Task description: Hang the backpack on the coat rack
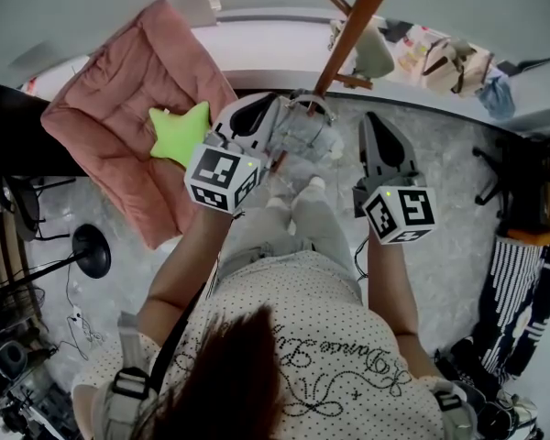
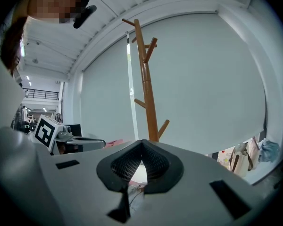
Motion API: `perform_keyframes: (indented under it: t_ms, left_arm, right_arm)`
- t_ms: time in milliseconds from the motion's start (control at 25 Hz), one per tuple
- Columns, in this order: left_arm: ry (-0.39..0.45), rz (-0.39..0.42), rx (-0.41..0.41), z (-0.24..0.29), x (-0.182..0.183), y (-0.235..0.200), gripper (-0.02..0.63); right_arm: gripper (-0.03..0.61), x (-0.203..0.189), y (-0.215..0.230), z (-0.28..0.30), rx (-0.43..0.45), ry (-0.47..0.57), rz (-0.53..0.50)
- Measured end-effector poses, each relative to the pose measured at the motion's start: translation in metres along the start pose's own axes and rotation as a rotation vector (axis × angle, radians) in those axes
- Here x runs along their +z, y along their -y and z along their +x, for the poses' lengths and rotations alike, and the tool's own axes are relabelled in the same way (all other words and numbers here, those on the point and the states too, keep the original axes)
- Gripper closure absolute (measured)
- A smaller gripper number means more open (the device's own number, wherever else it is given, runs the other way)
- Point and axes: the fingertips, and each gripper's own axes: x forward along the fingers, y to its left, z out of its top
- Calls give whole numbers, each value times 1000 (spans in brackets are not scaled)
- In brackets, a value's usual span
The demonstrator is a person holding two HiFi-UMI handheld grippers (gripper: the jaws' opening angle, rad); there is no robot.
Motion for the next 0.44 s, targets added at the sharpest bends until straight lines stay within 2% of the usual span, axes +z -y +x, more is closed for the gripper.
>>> perform_keyframes:
  t_ms: [440]
  left_arm:
    - [-2, 4, 12, -3, 1, -3, 611]
  right_arm:
    - [566, 1, 0, 2, -5, -1, -11]
